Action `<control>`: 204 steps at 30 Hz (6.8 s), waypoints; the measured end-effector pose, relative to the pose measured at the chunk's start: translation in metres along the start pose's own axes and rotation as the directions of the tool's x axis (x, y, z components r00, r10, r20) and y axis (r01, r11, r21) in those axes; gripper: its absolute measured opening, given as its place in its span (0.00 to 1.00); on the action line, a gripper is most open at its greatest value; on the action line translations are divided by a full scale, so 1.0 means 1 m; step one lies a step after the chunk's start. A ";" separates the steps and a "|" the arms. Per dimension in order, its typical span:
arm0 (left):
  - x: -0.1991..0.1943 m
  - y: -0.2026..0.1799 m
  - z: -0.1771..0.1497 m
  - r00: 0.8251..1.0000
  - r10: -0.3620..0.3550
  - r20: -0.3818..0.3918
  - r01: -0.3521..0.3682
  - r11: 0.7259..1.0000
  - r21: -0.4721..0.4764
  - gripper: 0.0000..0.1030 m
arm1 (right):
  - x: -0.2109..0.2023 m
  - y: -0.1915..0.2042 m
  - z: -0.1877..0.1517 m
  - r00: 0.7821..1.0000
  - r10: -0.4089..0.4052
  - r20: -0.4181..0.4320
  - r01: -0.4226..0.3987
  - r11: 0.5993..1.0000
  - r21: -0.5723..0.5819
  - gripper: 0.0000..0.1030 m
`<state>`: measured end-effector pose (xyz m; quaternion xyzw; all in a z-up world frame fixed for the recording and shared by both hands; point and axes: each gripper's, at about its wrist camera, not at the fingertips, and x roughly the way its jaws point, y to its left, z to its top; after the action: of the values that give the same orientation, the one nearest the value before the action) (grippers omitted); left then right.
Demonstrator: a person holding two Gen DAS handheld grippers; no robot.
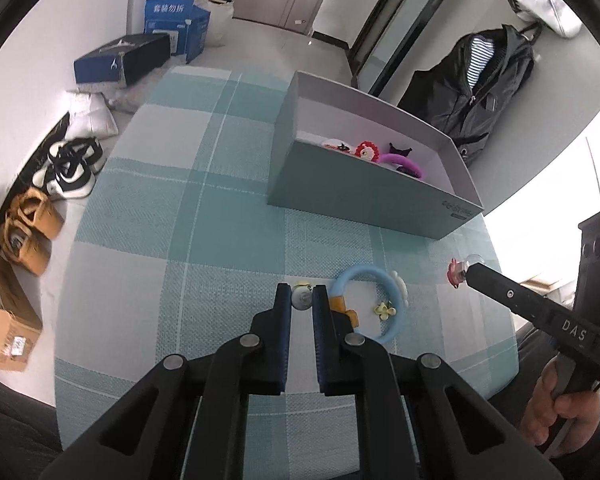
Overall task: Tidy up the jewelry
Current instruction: 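Carry both charms into the gray box and open both tools, then lift both tools away from the gray box, then grip the blue bracelet with the left tool while the right tool grips the yellow flower charm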
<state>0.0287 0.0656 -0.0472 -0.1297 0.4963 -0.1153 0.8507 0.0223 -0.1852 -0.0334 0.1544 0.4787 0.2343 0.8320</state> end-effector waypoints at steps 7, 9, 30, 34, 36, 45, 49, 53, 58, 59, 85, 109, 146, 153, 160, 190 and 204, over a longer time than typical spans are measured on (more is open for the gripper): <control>-0.006 -0.007 0.003 1.000 0.016 0.014 -0.017 0.999 0.036 0.06 | -0.002 0.004 0.001 1.000 0.020 0.005 -0.020 1.000 -0.008 0.11; -0.008 -0.008 0.004 0.999 0.029 0.018 -0.029 0.999 0.045 0.06 | -0.002 0.004 0.002 1.000 0.022 0.007 -0.021 1.000 -0.007 0.11; -0.021 -0.025 0.038 0.998 0.013 0.058 -0.016 0.998 0.057 0.06 | -0.017 0.014 0.031 0.997 0.055 0.046 -0.054 0.998 -0.024 0.11; -0.022 -0.029 0.052 0.998 -0.008 0.068 0.004 0.998 0.061 0.06 | -0.022 0.020 0.049 0.995 0.069 0.066 -0.067 0.997 -0.027 0.11; -0.023 -0.032 0.059 0.997 -0.017 0.074 0.012 0.998 0.065 0.06 | -0.023 0.025 0.058 0.995 0.072 0.075 -0.070 0.997 -0.037 0.11; -0.012 -0.039 0.091 0.996 -0.057 0.073 0.051 0.996 0.071 0.06 | -0.018 0.035 0.098 0.992 0.098 0.084 -0.094 0.994 -0.048 0.11; 0.002 -0.042 0.100 0.997 -0.064 0.044 0.061 0.995 0.077 0.06 | -0.012 0.030 0.111 0.992 0.094 0.086 -0.091 0.995 -0.043 0.11; 0.014 -0.043 0.104 0.997 -0.071 0.017 0.069 0.995 0.069 0.06 | -0.002 0.021 0.117 0.994 0.080 0.075 -0.078 0.997 -0.030 0.11; 0.025 -0.044 0.110 0.997 -0.076 -0.009 0.077 0.995 0.061 0.06 | 0.012 0.013 0.122 0.996 0.069 0.056 -0.069 0.998 -0.014 0.11; 0.027 -0.044 0.111 0.997 -0.077 -0.013 0.078 0.995 0.059 0.06 | 0.014 0.012 0.123 0.996 0.068 0.053 -0.067 0.998 -0.016 0.11; 0.047 -0.029 0.119 0.975 -0.202 -0.089 0.202 0.979 -0.007 0.60 | 0.035 0.005 0.128 1.000 0.023 -0.011 -0.023 1.000 0.018 0.33; -0.004 -0.032 0.078 1.000 -0.002 0.028 -0.001 0.996 0.085 0.65 | -0.029 0.018 0.102 0.991 -0.013 0.133 0.015 1.000 -0.012 0.84; 0.019 -0.046 -0.022 0.984 0.099 -0.148 -0.075 0.985 0.158 0.70 | -0.034 -0.010 0.006 0.991 -0.102 0.087 0.104 0.994 -0.015 1.00; 0.039 -0.059 -0.017 0.971 0.187 -0.146 -0.151 0.963 0.225 0.70 | -0.033 -0.017 0.003 0.991 -0.109 0.078 0.110 0.994 -0.002 1.00; 0.049 -0.073 -0.017 0.957 0.244 -0.155 -0.191 0.936 0.294 0.69 | -0.036 -0.024 0.004 0.991 -0.099 0.085 0.096 0.995 0.032 1.00; -0.012 -0.043 0.007 0.996 0.051 -0.067 -0.042 0.990 0.132 0.52 | -0.019 -0.011 -0.005 1.000 -0.021 -0.017 0.021 1.000 -0.008 1.00; -0.022 0.024 0.017 1.000 0.020 0.022 -0.019 1.000 -0.020 0.52 | 0.038 0.046 -0.021 0.981 -0.076 -0.177 0.033 0.972 -0.233 0.62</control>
<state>0.0347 0.0968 -0.0292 -0.1345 0.4892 -0.1008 0.8558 0.0091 -0.1251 -0.0487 0.0218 0.5278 0.2781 0.8022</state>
